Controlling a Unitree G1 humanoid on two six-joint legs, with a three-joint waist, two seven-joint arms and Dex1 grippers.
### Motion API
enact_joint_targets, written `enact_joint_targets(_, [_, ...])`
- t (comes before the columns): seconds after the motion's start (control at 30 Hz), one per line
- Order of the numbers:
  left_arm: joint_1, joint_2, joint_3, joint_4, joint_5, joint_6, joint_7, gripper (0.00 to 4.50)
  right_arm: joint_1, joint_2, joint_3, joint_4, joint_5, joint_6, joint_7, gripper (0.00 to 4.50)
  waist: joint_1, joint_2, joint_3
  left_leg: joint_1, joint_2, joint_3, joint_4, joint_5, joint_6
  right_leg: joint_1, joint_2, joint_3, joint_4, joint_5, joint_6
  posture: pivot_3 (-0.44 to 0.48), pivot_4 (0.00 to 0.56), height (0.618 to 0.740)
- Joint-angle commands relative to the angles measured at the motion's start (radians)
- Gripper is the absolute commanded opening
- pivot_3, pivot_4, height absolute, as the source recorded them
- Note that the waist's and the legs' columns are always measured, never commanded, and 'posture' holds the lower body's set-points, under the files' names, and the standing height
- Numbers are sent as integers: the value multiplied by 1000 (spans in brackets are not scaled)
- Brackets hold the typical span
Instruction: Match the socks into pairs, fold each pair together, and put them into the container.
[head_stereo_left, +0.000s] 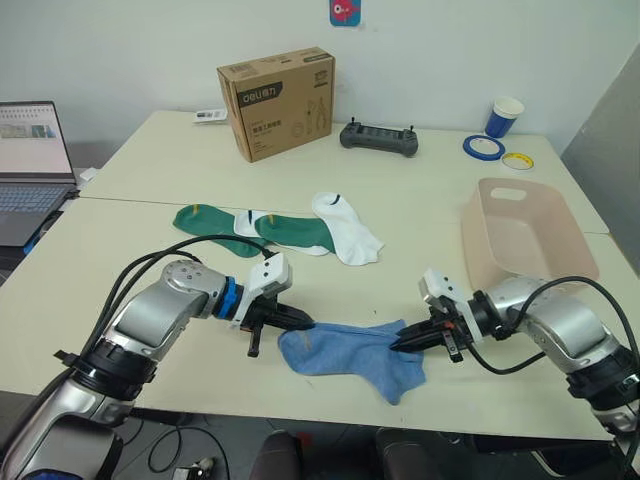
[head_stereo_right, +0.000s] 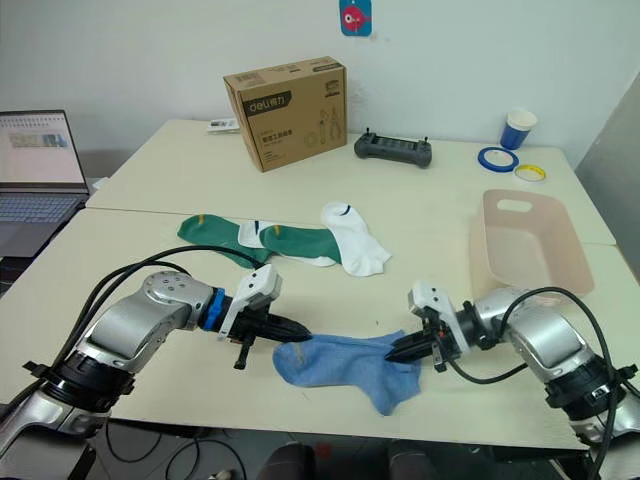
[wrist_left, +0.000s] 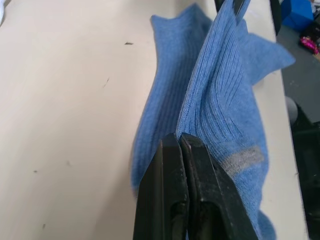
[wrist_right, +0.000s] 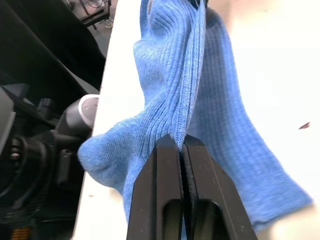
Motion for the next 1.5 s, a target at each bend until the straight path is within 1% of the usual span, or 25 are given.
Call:
enact_joint_targets(0.03, [-24, -25, 4, 30, 35, -43, -7, 394, -26, 31, -43, 30, -14, -23, -19, 693, 0, 0, 0, 0, 0, 0, 0, 0, 0, 0, 0, 0, 0, 0, 0, 0, 150, 740])
enact_joint_targets(0.07, [-25, -35, 16, 34, 32, -42, -1, 624, -31, 37, -70, 28, 11, 4, -26, 1010, 0, 0, 0, 0, 0, 0, 0, 0, 0, 0, 0, 0, 0, 0, 0, 0, 150, 740])
enact_joint_targets(0.13, [-30, -65, 60, 53, 28, -30, 51, 1229, -30, 37, -124, 17, 47, 42, -46, 1681, 0, 0, 0, 0, 0, 0, 1, 0, 0, 0, 0, 0, 1, 0, 0, 0, 150, 740])
enact_joint_targets(0.17, [-33, -77, 88, 63, 20, -14, 81, 1566, -23, 27, -146, 7, 58, 54, -49, 1723, 0, 0, 0, 0, 0, 0, 1, 0, 0, 0, 0, 0, 1, 0, 0, 0, 150, 740])
enact_joint_targets(0.2, [-22, -73, 124, 55, -8, 6, 82, 1839, -10, 13, -176, -7, 70, 66, -53, 1723, 1, 0, 0, -1, 0, 0, 1, 0, 0, 0, 0, 0, 1, 1, -1, 0, 150, 740])
enact_joint_targets(0.27, [10, -51, 180, 22, -58, 58, 77, 1839, 29, -11, -224, -37, 90, 85, -63, 1723, 0, 0, 0, -1, 0, -1, 1, 0, 0, 0, 0, 0, 1, 1, -1, 0, 150, 740])
enact_joint_targets(0.37, [61, -17, 223, -24, -82, 72, 65, 1839, 84, -34, -255, -99, 108, 105, -73, 1723, 0, 0, 0, -1, 0, -2, 0, 0, 0, 0, 0, -1, 1, 2, -4, 0, 150, 740])
enact_joint_targets(0.43, [109, 10, 272, -69, -112, 90, 65, 1839, 143, -46, -279, -167, 124, 126, -97, 1723, -1, 0, 0, -1, 0, -2, -1, 0, 0, 0, 0, -1, 1, 2, -4, 0, 150, 740])
enact_joint_targets(0.5, [159, 27, 317, -136, -149, 116, 74, 1839, 196, -44, -292, -227, 131, 142, -132, 1723, -1, 0, 0, -1, 0, -2, -1, 0, 0, 0, 0, -1, 1, 2, -4, 0, 150, 740])
enact_joint_targets(0.57, [208, 38, 338, -208, -183, 148, 84, 1839, 232, -31, -287, -261, 117, 137, -172, 1723, -1, 0, 0, -1, 0, -2, -1, 0, 0, 0, 0, -1, 1, 2, -3, 0, 150, 740])
enact_joint_targets(0.6, [235, 39, 340, -241, -185, 153, 96, 1839, 247, -26, -281, -276, 111, 133, -187, 1723, -1, 0, 0, -1, 0, -1, 0, 0, 0, 0, -1, -1, 1, 0, 1, 0, 150, 740])
enact_joint_targets(0.7, [294, 36, 329, -295, -173, 148, 130, 1839, 277, -16, -263, -295, 87, 113, -217, 1723, -1, 0, 0, 0, 0, -1, 1, 0, 0, 1, -2, 0, 1, 0, 1, 0, 150, 740])
enact_joint_targets(0.83, [351, 30, 307, -310, -135, 105, 161, 1839, 292, -8, -241, -273, 34, 65, -245, 1723, -2, 0, 0, 1, 0, 1, 1, 0, 0, 1, -2, 1, 1, 0, 1, 0, 150, 740])
enact_joint_targets(1.13, [364, 26, 293, -285, -107, 49, 182, 1839, 258, 19, -227, -175, -6, 7, -238, 1723, -1, 0, 0, 1, 0, 1, 0, 0, 0, 0, -1, 1, 1, 0, 1, 0, 150, 740])
enact_joint_targets(1.27, [372, 22, 290, -295, -116, 54, 177, 1839, 285, 6, -199, -163, -31, -28, -215, 1723, -1, 0, 0, 1, 0, 1, 0, 0, 0, 1, -1, 1, 1, 0, 1, 0, 150, 740])
enact_joint_targets(1.4, [384, 27, 280, -294, -102, 43, 175, 1839, 297, 3, -200, -169, -33, -37, -201, 1723, -1, 0, 0, 1, 0, 1, 0, 0, 0, 1, -1, 1, 1, 0, 1, 0, 150, 740])
enact_joint_targets(1.5, [387, 26, 276, -294, -100, 42, 173, 1874, 298, 3, -204, -167, -35, -43, -195, 1171, -1, 0, 0, 1, 0, 1, 0, 0, 0, 1, -1, 1, 1, 0, 1, 0, 150, 740])
